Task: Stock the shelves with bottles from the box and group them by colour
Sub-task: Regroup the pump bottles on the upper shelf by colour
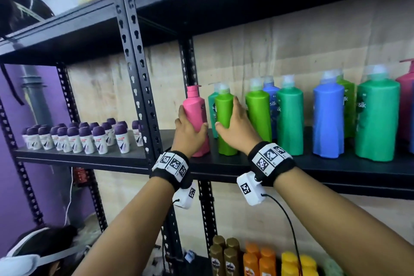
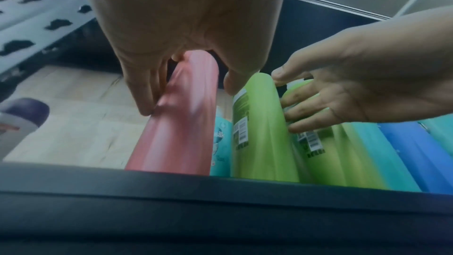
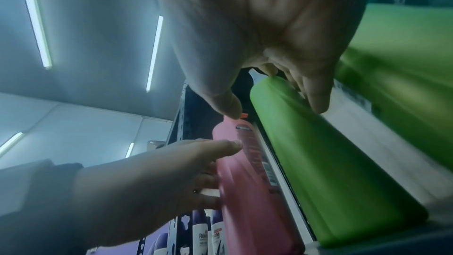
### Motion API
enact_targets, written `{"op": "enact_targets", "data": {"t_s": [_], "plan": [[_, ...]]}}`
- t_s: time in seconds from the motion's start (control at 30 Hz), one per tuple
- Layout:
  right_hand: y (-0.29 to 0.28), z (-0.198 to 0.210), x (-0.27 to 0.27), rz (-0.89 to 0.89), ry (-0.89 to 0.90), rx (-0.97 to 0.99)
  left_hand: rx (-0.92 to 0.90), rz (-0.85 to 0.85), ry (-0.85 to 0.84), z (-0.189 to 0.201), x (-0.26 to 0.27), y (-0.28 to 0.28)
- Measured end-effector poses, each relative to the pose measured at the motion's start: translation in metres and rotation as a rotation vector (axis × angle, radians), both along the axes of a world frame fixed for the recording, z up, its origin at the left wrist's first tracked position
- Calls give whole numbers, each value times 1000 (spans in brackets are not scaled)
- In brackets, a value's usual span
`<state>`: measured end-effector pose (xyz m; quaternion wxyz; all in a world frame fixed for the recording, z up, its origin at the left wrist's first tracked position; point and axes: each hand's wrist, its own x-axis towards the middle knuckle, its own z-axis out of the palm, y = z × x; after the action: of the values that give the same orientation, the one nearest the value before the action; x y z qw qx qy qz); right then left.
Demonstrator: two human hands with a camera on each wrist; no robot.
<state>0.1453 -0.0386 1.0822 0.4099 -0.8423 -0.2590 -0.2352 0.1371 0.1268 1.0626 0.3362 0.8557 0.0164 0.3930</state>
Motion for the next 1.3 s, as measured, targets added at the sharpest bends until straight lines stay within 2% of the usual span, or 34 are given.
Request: {"op": "enact_targets", "data": {"t_s": [0.13, 0.37, 0.57, 0.73, 1.0, 1.3], "plan": [[11, 6, 18, -12, 74, 87, -86, -58, 18, 1, 16, 5], [21, 3, 33, -72, 49, 122, -149, -96, -83, 0, 26, 9], [13, -1, 23, -22, -6, 160, -232, -141, -158, -4, 23, 10], [-1, -9, 5, -6, -82, 270, -310, -91, -290, -10, 9, 10], [-35, -7, -17, 3, -253, 506, -300, -184, -318, -4, -18, -37], [-90, -14, -31, -69, -379, 577, -312, -295, -294, -13, -21, -94]]}}
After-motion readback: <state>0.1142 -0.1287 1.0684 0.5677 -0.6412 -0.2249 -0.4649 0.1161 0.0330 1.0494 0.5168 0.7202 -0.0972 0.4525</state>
